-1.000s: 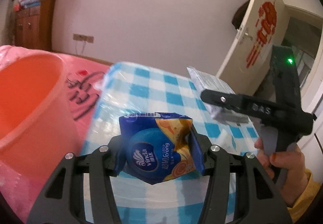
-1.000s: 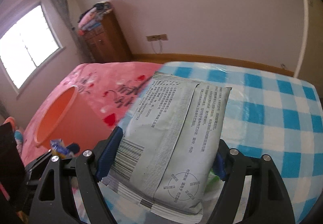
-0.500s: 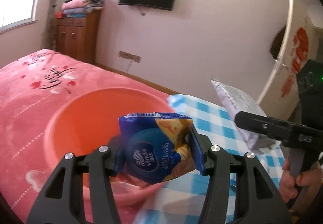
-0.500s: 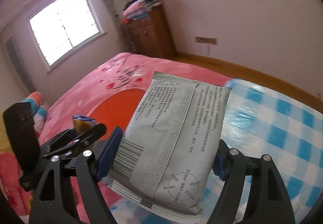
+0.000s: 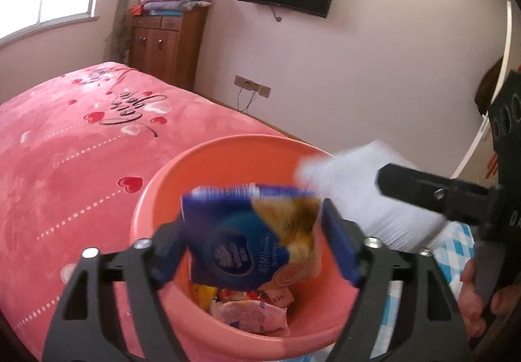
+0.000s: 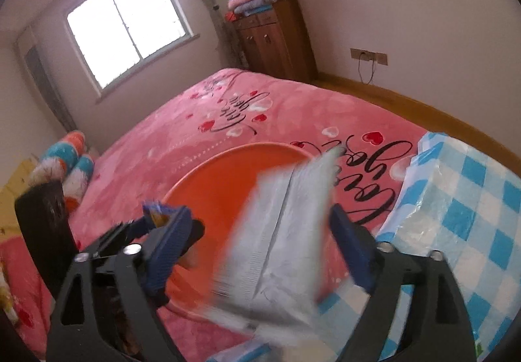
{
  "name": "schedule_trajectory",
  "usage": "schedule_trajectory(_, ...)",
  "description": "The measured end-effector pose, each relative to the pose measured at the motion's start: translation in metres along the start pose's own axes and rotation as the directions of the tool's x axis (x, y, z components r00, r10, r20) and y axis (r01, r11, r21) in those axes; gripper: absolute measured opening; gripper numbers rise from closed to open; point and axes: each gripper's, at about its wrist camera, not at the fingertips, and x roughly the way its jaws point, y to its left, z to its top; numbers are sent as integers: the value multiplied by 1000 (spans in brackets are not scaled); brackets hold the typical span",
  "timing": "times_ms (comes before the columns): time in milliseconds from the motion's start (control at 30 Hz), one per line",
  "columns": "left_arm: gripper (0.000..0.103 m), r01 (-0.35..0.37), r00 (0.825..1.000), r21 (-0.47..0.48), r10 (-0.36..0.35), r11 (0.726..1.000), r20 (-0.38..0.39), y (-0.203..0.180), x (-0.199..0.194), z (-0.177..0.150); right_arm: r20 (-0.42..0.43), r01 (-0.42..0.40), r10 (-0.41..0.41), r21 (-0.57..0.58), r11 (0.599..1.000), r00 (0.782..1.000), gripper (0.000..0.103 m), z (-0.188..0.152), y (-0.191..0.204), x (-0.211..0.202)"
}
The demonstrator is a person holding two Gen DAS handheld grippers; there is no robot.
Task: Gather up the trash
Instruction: 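Carry both packs over the orange bucket and open both tools, then move both tools back over the table toward the last two packs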
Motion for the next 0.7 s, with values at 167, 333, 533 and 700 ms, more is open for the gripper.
schedule_trajectory(167, 87, -2, 1000, -18, 2, 1000, -4, 3, -1, -2, 47, 13, -15, 43, 999, 999, 91, -6, -12, -17)
schedule_trajectory(333, 92, 0, 1000, -18, 0, 1000, 0, -3, -3, -6, 101, 89, -94, 54, 995, 990, 93, -20, -26, -44)
schedule_trajectory(533, 95, 13, 1000, 10, -14, 1000, 12, -19, -12, -10, 136, 157, -165, 68, 985, 977, 93, -44, -41, -72)
schedule_trajectory(700, 95, 48, 999, 34, -49, 998, 7, -38, -18, -15, 164, 225, -234, 73, 972, 958, 94, -65, -50, -95)
